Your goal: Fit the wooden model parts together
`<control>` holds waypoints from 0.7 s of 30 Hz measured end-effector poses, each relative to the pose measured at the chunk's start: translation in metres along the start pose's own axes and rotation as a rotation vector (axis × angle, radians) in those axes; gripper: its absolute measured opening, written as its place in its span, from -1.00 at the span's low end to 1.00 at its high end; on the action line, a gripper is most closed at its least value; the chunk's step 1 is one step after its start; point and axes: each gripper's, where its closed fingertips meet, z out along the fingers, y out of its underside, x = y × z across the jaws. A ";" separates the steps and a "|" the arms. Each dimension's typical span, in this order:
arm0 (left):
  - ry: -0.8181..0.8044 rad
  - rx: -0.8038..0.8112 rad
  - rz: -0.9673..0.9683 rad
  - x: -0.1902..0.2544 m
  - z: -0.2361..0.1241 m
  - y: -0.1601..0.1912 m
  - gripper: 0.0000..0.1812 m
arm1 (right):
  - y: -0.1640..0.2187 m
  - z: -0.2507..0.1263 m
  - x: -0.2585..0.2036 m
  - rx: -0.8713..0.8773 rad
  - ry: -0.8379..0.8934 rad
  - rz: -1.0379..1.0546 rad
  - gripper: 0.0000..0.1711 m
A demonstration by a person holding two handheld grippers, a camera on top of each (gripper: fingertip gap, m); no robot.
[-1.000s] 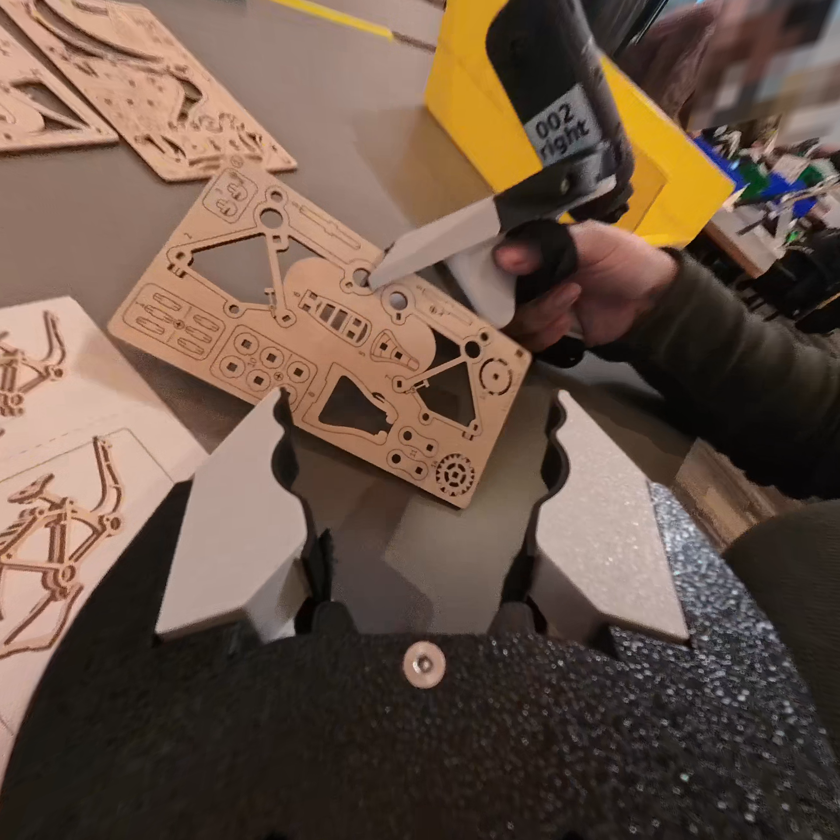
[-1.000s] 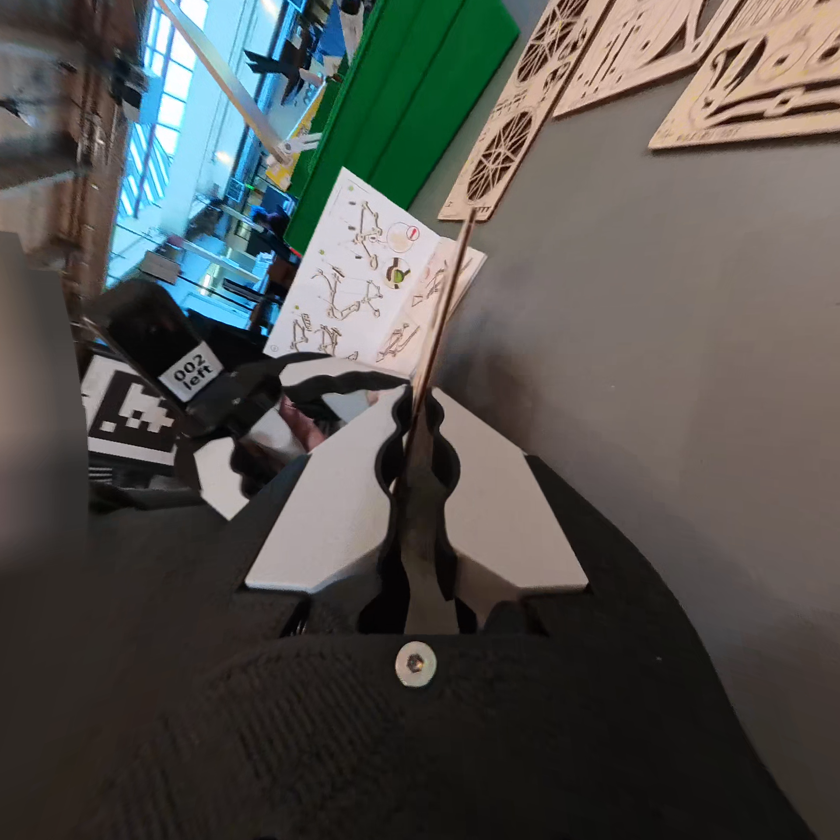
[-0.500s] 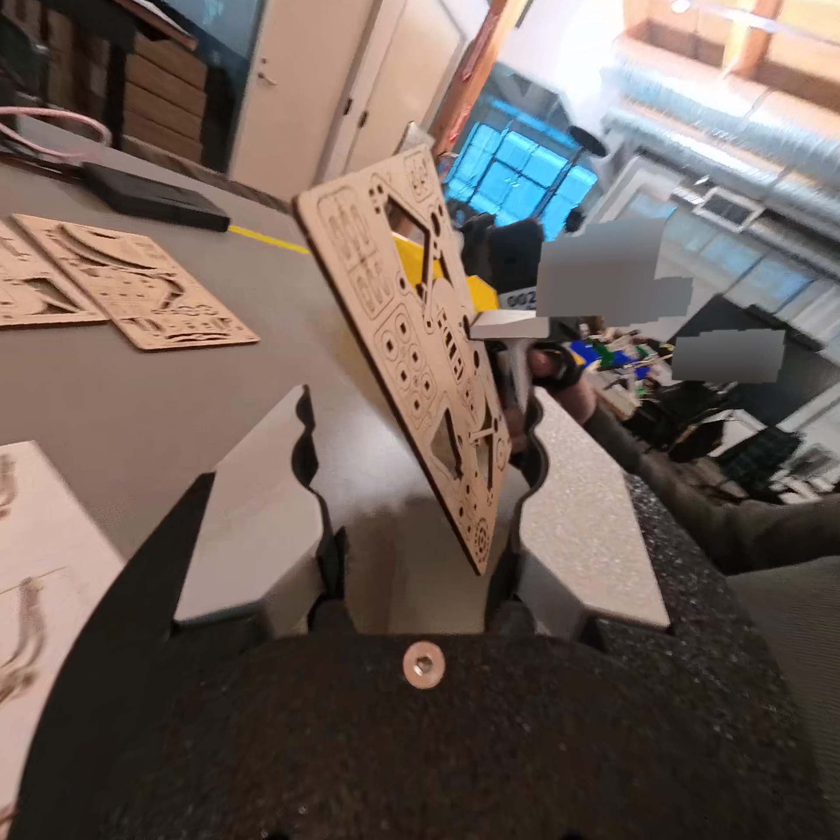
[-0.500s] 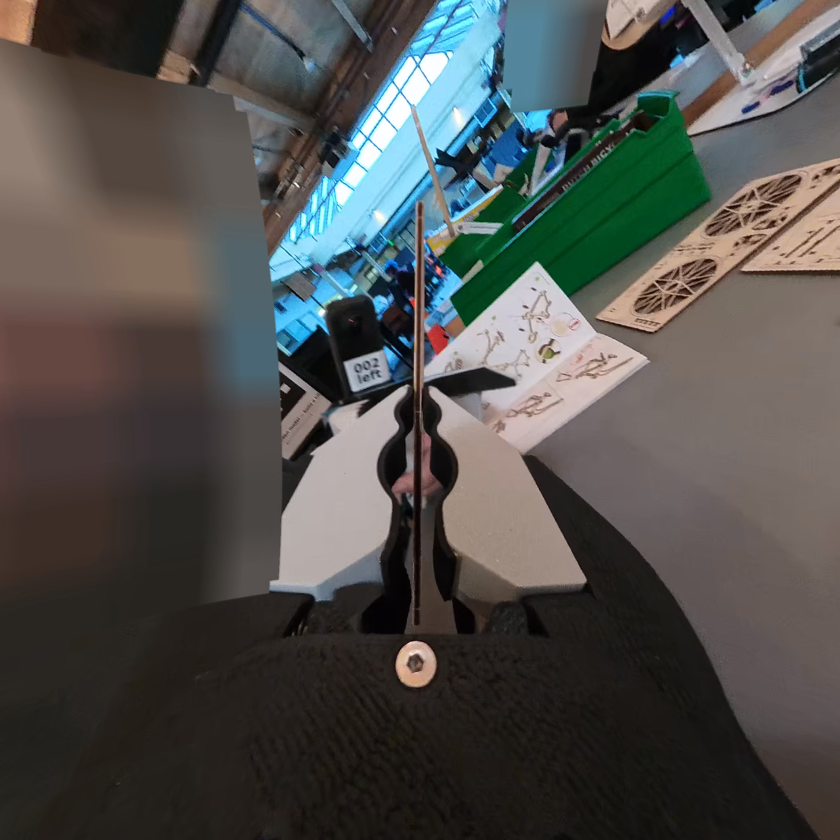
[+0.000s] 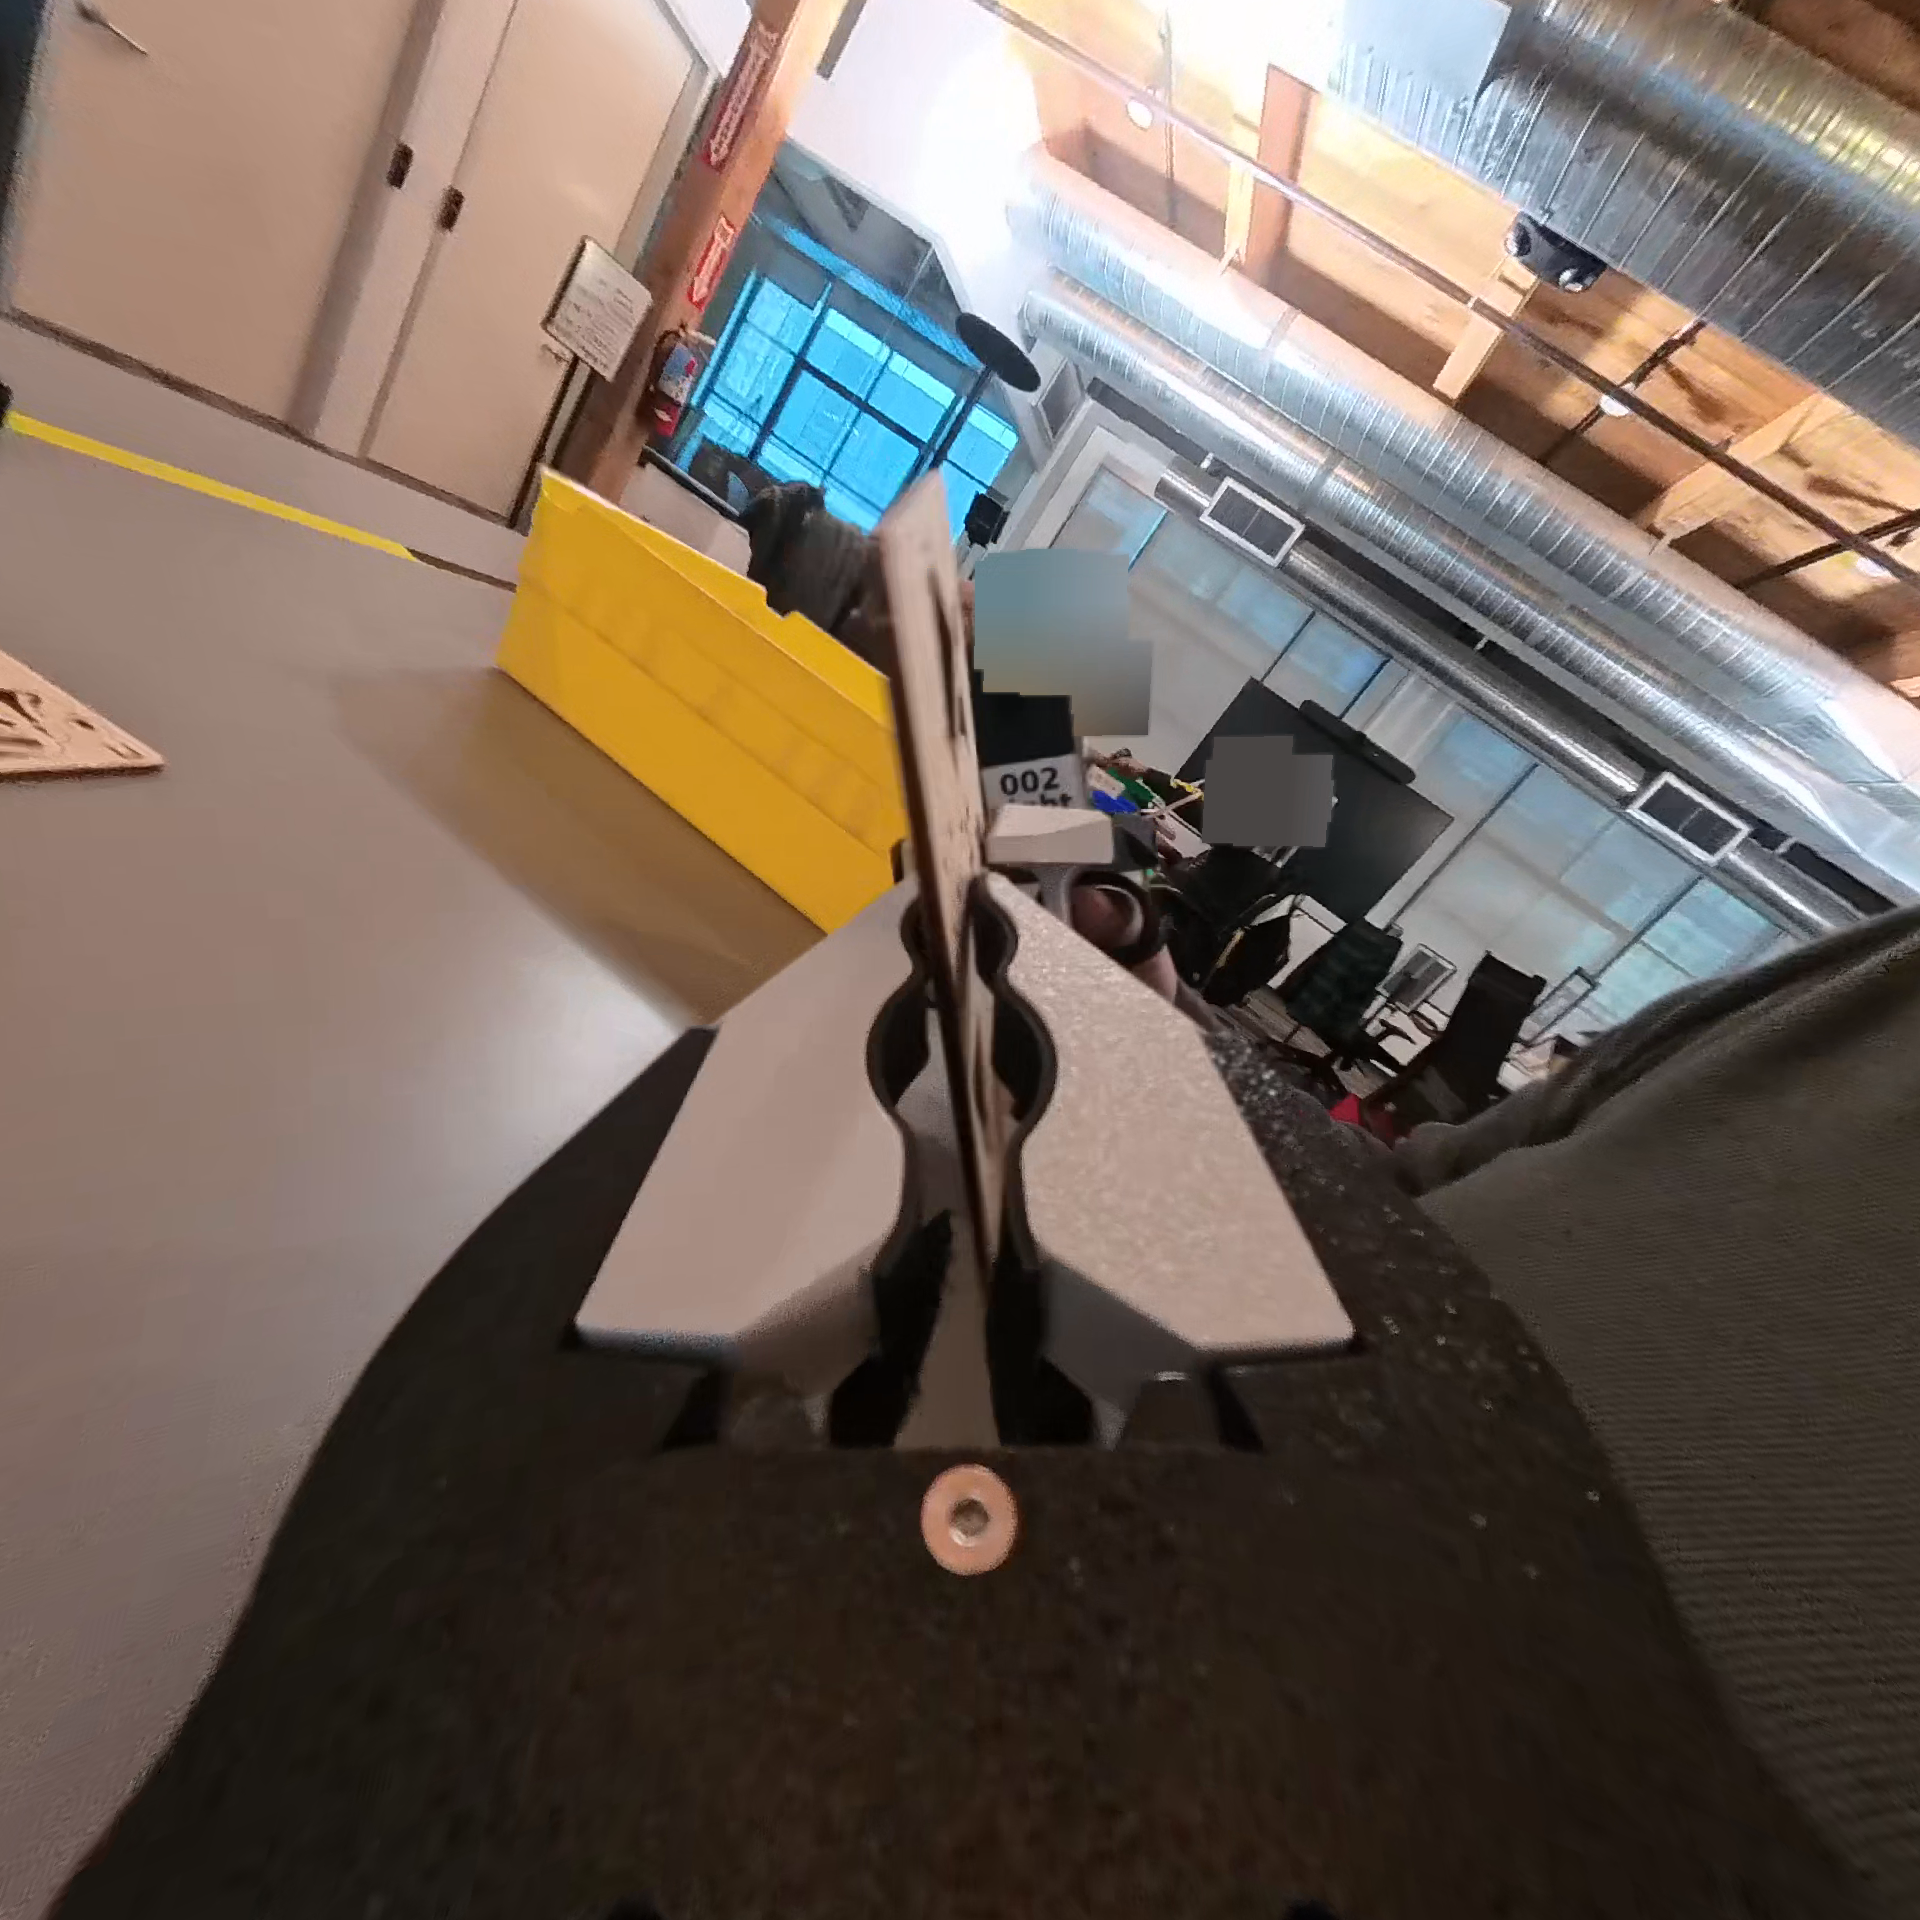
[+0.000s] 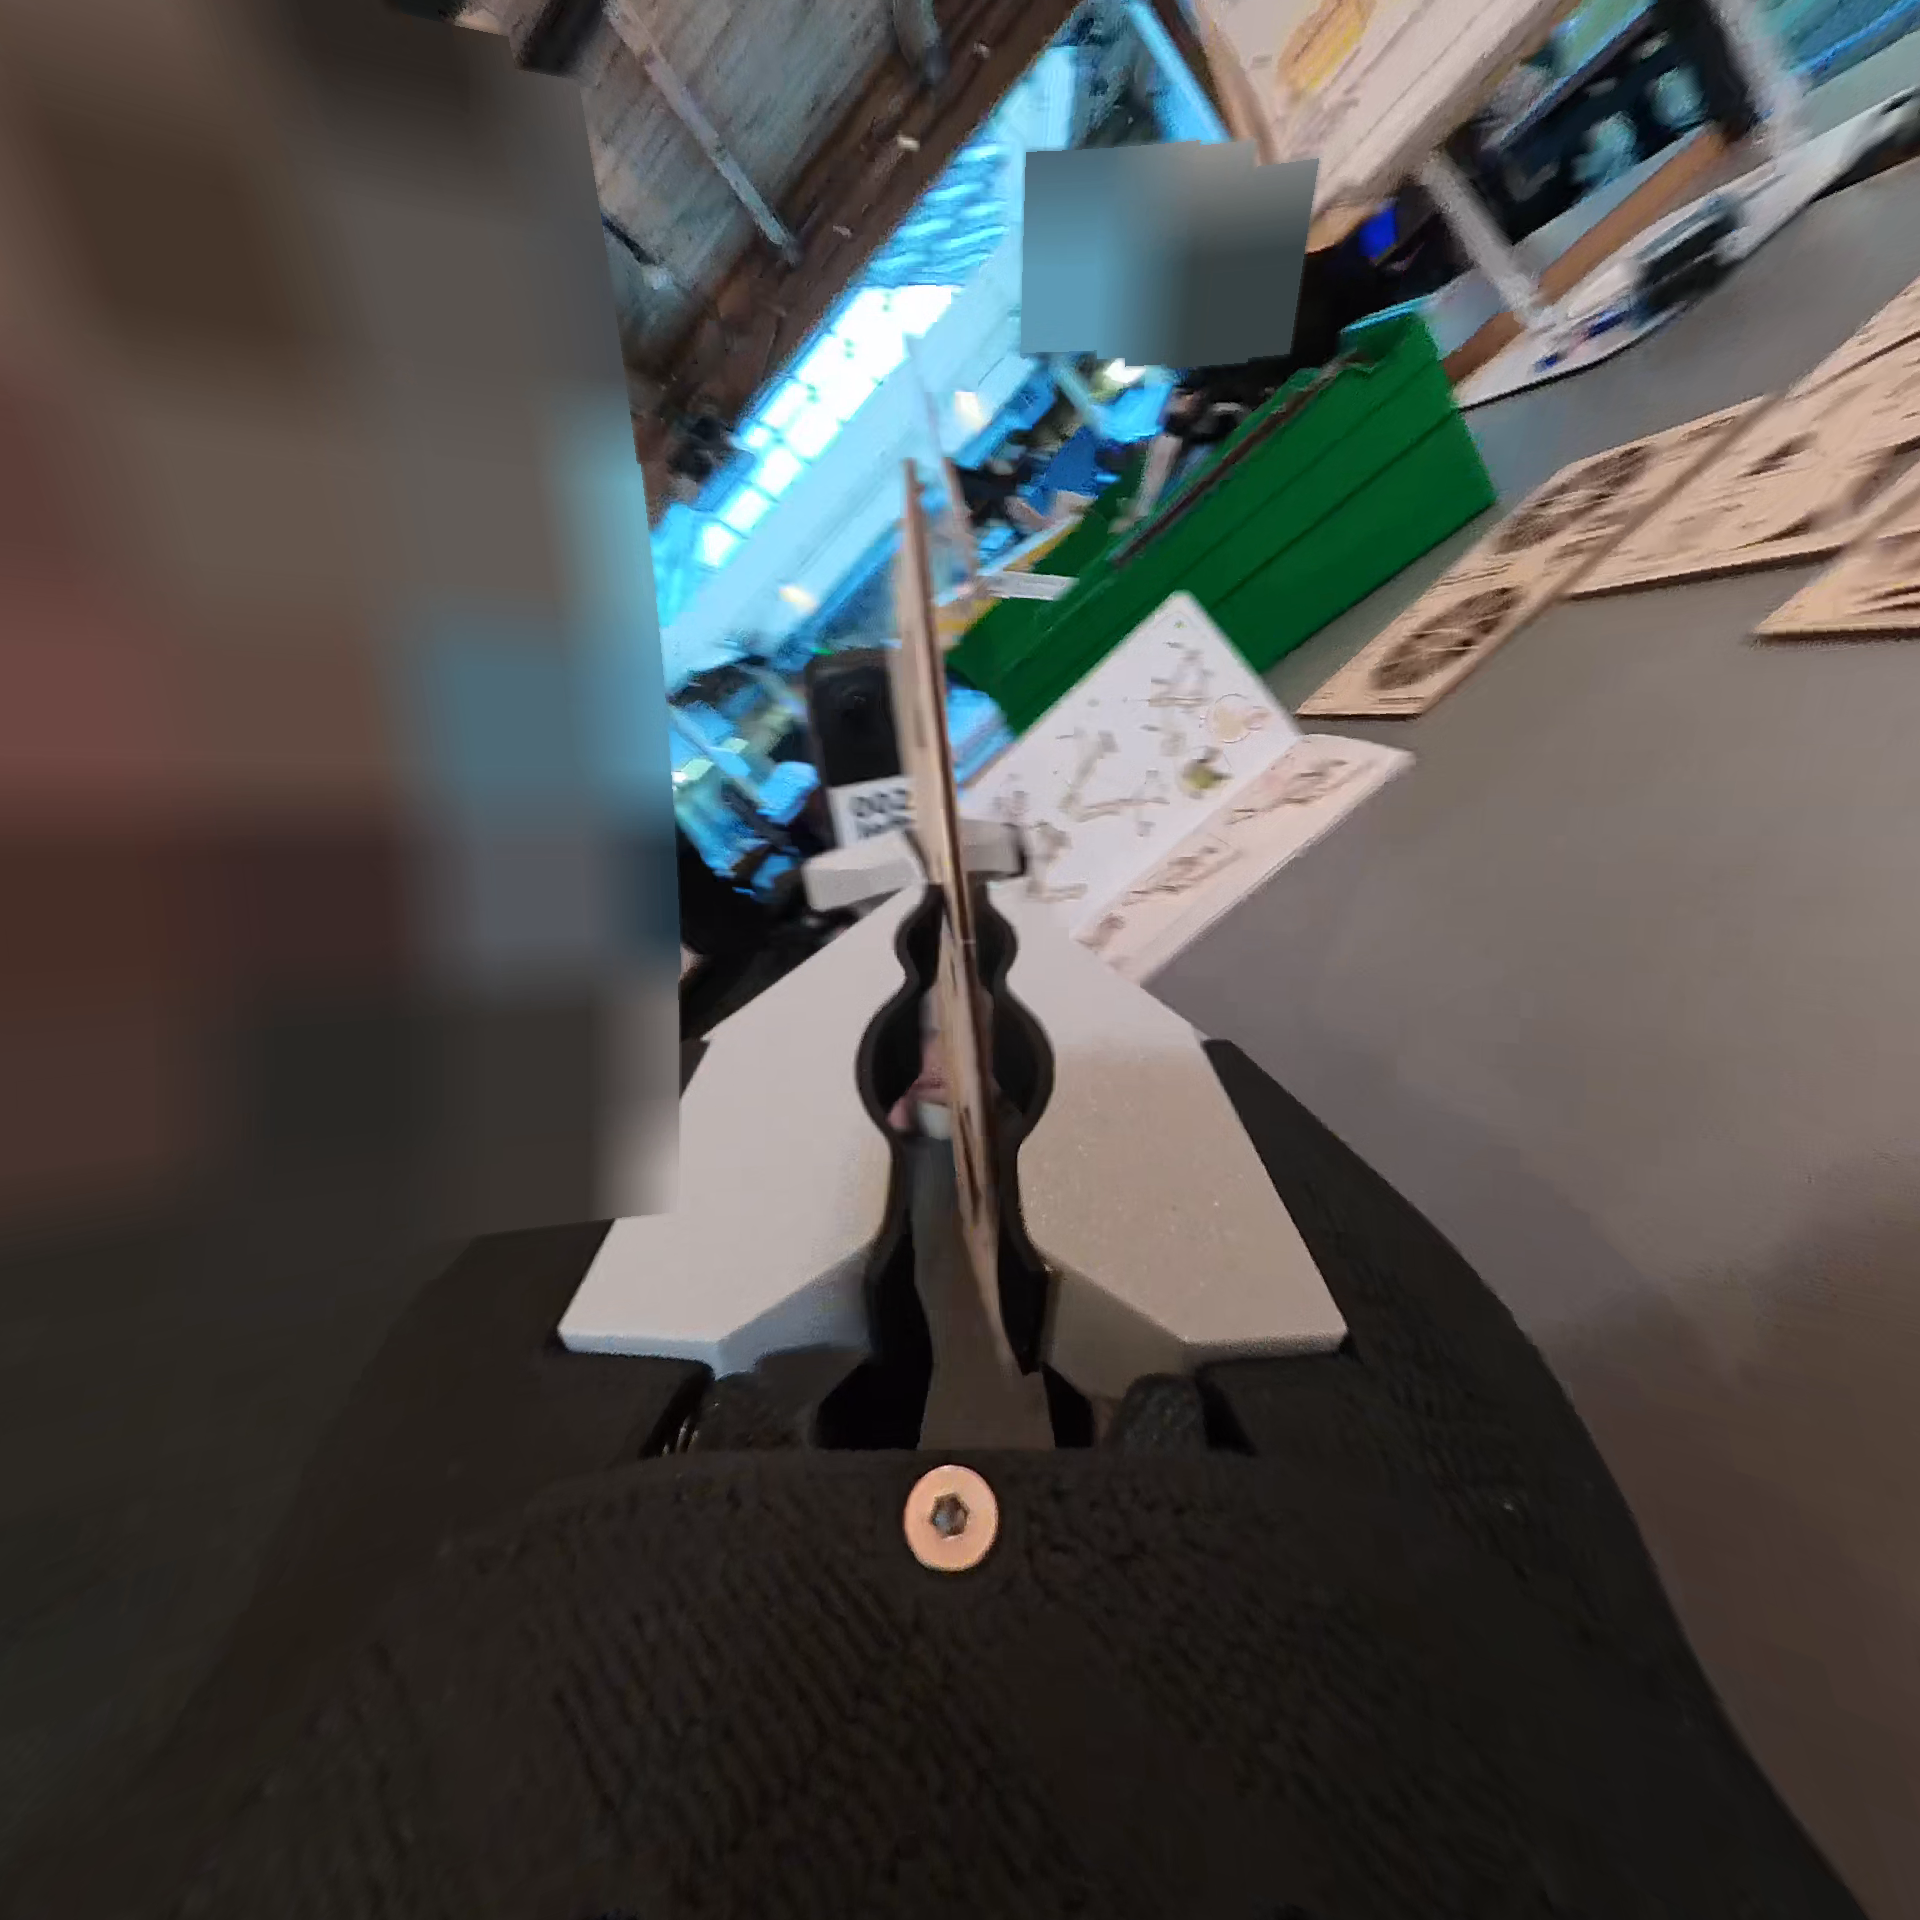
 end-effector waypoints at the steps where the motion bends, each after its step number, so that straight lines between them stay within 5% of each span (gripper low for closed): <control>1: 0.005 -0.016 -0.019 0.000 0.002 0.003 -0.99 | 0.001 -0.003 0.007 -0.020 0.079 -0.068 -0.85; 4: -0.027 -0.070 -0.048 -0.007 0.006 0.011 -0.99 | -0.005 -0.020 0.037 -0.155 0.412 -0.343 -0.35; 7: -0.031 -0.127 -0.153 -0.014 0.009 0.019 -0.99 | -0.034 -0.022 0.032 -0.215 0.543 -0.567 -0.19; 12: -0.026 -0.233 -0.230 -0.019 0.015 0.037 -0.99 | -0.039 0.015 0.014 -0.500 0.413 -0.747 -0.22; 16: -0.007 -0.287 -0.235 -0.018 0.018 0.046 -0.99 | -0.027 0.042 0.010 -0.657 0.237 -0.654 -0.25; 21: 0.025 -0.292 -0.207 -0.017 0.020 0.044 -0.99 | -0.019 0.044 0.016 -0.804 0.148 -0.619 -0.58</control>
